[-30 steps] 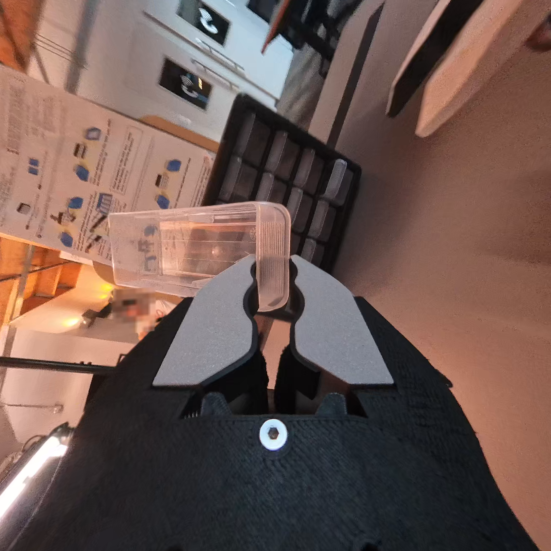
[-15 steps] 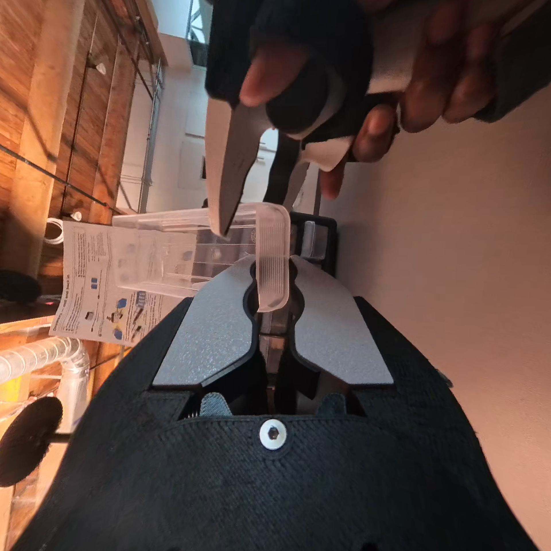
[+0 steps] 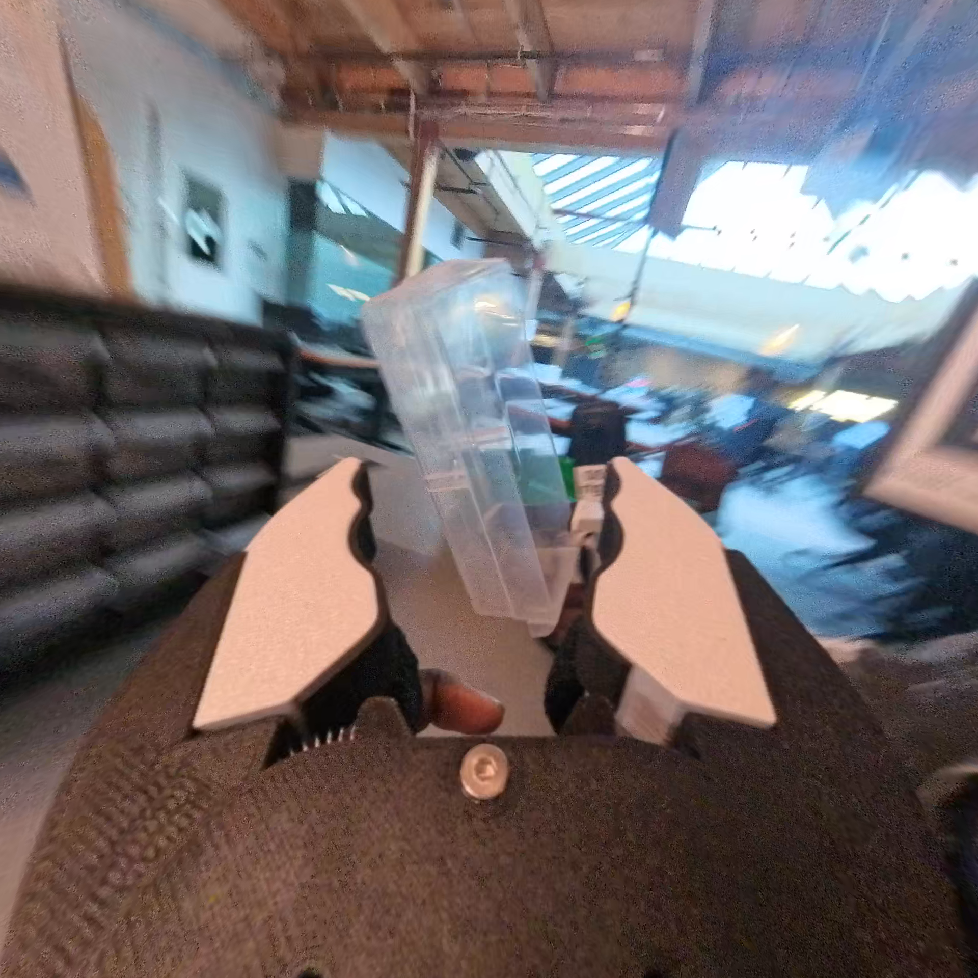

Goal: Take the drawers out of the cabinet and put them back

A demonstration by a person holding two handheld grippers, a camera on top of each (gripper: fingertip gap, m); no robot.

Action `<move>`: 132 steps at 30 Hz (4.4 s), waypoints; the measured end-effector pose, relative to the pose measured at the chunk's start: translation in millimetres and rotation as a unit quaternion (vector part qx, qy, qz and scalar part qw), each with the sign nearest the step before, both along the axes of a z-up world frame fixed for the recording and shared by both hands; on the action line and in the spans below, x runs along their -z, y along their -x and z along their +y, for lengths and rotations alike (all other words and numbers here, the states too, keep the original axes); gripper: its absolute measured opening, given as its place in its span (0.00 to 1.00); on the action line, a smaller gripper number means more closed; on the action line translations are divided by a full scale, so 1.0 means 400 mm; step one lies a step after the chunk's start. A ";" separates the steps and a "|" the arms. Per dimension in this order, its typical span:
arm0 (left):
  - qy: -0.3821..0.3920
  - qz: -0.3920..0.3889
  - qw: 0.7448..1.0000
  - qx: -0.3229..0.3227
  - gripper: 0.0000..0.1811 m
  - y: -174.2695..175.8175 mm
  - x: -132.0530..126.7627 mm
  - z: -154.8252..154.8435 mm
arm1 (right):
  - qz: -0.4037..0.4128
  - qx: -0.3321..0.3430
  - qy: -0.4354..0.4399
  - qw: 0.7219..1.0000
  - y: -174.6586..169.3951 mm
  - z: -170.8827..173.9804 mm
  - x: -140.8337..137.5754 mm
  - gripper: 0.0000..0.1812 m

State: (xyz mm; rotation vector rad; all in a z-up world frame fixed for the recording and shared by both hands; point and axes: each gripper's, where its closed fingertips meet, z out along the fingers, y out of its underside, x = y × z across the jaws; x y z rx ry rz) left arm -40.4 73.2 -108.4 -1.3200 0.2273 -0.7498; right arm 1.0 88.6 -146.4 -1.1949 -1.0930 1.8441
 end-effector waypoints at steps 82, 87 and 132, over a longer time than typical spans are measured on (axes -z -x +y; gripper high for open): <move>-0.055 0.019 0.986 -0.157 0.31 0.090 0.026 0.014 | -0.719 -0.010 -0.473 0.509 -0.773 0.698 0.306 0.31; -0.055 0.021 0.985 -0.160 0.31 0.092 0.027 0.014 | -0.726 -0.005 -0.473 0.500 -0.773 0.711 0.313 0.32; -0.038 0.608 0.684 -0.400 0.25 0.265 0.084 0.309 | -0.194 0.280 -0.121 0.932 -0.028 0.166 0.135 0.43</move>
